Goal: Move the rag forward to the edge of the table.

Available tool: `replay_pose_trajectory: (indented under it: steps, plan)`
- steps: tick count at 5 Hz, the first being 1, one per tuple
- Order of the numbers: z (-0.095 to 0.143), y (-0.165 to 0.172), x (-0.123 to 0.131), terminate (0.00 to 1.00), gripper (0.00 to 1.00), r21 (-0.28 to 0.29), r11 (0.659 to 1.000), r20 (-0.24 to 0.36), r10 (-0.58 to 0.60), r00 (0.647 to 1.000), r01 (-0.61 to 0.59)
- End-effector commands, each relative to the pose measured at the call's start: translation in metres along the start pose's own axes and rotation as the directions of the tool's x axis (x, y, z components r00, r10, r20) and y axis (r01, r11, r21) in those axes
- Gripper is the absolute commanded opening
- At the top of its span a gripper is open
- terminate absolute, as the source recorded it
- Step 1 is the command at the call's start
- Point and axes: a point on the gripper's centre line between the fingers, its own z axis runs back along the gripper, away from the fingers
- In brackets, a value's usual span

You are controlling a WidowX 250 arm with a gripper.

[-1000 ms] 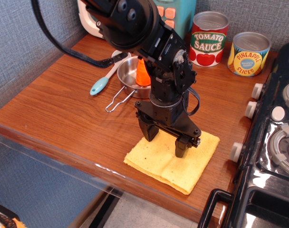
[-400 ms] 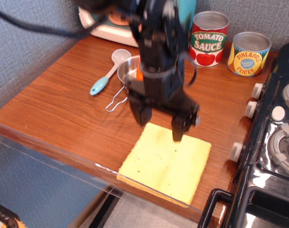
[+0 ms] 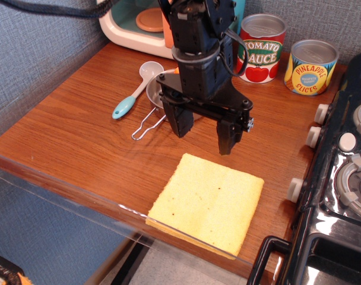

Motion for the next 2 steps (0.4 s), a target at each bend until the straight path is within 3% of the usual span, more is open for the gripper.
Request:
replay_pose_trajectory:
  steps: [1,2]
  plan:
    - [0.0117,0.0091,0.0136,0.00,1.00,0.052,0.998,0.017,-0.046,0.999,0.045]
    - [0.0117,0.0091,0.0136,1.00,1.00,0.052,0.998,0.017,-0.046,0.999,0.045]
